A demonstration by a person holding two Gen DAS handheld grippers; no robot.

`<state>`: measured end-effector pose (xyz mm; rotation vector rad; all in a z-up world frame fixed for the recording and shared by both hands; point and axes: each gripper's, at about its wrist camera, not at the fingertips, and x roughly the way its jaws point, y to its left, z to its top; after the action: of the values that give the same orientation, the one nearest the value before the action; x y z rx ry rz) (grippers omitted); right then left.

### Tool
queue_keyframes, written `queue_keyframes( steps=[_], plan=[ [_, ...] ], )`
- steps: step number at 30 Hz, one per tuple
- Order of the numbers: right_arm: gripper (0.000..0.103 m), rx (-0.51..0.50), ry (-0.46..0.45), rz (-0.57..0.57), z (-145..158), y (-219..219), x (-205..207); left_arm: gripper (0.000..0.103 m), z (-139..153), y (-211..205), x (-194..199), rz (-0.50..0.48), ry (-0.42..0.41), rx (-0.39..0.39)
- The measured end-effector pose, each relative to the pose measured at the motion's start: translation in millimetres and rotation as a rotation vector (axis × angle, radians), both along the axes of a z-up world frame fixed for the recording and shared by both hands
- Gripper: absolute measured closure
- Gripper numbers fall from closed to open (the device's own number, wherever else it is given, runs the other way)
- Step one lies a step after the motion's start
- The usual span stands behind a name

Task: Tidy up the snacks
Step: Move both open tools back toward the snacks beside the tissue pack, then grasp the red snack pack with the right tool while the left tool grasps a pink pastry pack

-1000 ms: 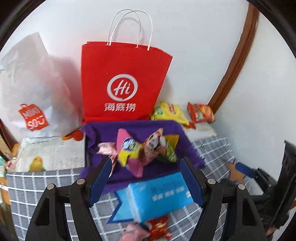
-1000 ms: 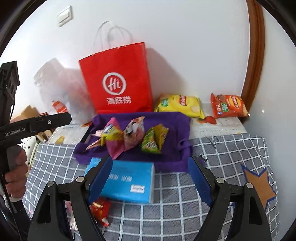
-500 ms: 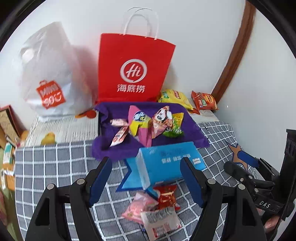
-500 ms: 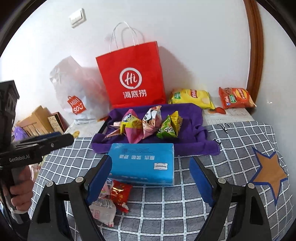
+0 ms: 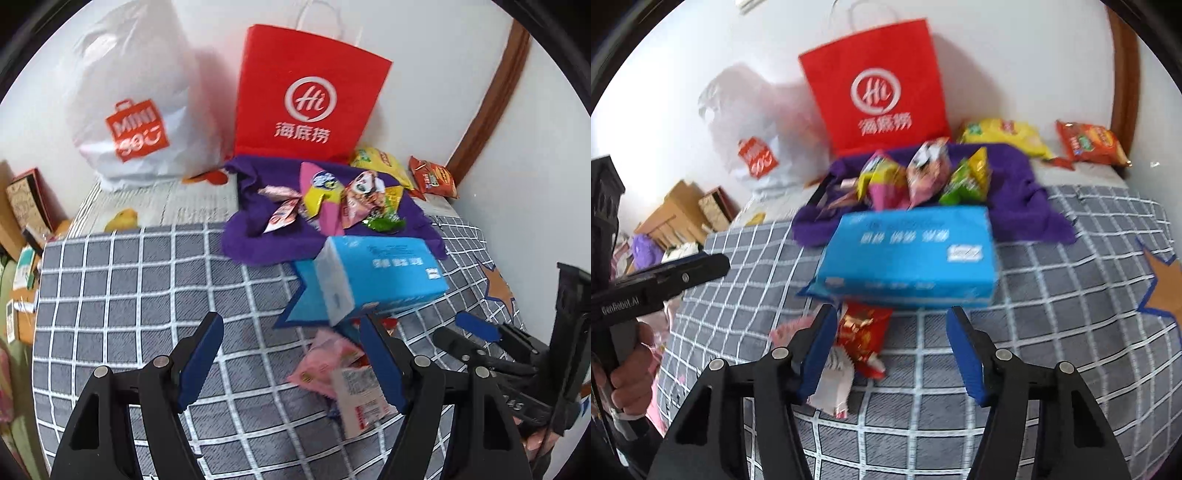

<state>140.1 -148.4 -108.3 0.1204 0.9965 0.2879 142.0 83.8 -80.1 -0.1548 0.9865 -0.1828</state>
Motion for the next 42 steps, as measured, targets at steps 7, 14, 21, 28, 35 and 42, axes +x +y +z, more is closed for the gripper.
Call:
queue_keyframes(
  steps=[7,14,21,28,35,42],
  plan=[
    [0.056,-0.004,0.085,0.01,-33,23,10,0.029,-20,22,-6,0.043,0.047,0.011],
    [0.057,-0.036,0.129,0.024,-53,45,24,0.029,-39,29,-3,0.05,0.093,-0.004],
    [0.061,-0.093,0.139,0.039,-69,54,29,0.029,-45,23,-1,0.025,0.111,-0.014],
    [0.063,-0.093,0.079,0.02,-49,29,14,0.029,-49,-4,4,-0.021,0.121,0.015],
    [0.063,-0.146,0.049,-0.036,-44,-17,-2,0.029,-61,-47,21,-0.08,0.15,0.061],
    [0.063,-0.155,0.056,-0.057,-57,-53,-9,0.03,-89,-79,24,-0.146,0.238,0.101]
  ],
)
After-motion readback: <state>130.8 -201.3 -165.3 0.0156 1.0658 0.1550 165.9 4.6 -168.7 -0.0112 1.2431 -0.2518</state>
